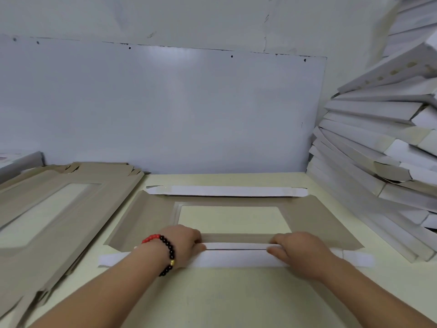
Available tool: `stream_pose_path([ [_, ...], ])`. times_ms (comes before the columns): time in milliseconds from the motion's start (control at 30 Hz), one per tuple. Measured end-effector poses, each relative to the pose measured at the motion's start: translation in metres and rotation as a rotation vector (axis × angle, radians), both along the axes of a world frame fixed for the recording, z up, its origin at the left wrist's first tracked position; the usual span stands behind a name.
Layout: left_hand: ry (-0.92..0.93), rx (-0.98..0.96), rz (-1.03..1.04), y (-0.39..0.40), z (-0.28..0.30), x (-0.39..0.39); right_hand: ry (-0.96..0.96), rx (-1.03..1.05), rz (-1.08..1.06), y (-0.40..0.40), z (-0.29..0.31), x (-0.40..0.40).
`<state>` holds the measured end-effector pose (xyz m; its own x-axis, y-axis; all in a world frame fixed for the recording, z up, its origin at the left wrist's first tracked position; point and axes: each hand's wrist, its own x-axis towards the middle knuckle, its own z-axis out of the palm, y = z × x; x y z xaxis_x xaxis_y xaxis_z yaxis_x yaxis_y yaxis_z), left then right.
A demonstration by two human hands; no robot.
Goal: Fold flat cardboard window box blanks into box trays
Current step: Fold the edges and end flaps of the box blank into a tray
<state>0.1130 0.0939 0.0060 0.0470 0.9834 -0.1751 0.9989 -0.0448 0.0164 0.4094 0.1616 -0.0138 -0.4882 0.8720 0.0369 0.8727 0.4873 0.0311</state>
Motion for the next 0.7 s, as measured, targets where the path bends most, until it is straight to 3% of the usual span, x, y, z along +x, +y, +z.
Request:
stream_pose_path([
  [200, 0.061, 0.228, -0.014, 0.005, -0.038, 0.034, 0.015, 0.081, -0.020, -0.013, -0.029, -0.051],
  [367, 0.007, 0.135, -0.021, 0.010, -0.058, 0.053, 0.015, -0.056, 0.081, -0.018, -0.041, -0.078],
  [500, 0.019, 0.076, 0.010, 0.010, -0.065, 0.028, -0.010, -0.140, 0.060, -0.006, -0.040, -0.051],
  [700, 0.074, 0.068, 0.144, -0.004, -0.068, -0.043, -0.036, -0.159, -0.146, 0.017, -0.039, 0.030],
])
